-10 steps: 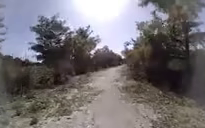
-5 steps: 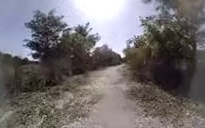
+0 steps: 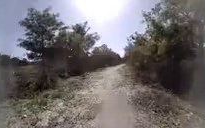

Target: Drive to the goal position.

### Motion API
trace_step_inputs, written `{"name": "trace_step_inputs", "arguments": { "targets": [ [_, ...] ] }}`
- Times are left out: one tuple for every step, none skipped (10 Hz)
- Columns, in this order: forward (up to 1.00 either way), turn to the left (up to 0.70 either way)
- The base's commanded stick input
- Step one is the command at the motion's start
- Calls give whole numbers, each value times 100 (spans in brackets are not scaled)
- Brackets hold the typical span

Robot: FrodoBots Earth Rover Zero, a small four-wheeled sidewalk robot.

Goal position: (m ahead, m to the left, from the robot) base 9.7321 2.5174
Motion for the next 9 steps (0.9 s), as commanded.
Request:
{"name": "trace_step_inputs", "arguments": {
  "targets": [
    [70,0],
    [70,0],
    [70,0],
    [70,0],
    [70,0],
    [70,0],
    [70,-30],
    [70,-34],
    [70,-13]
  ]
}}
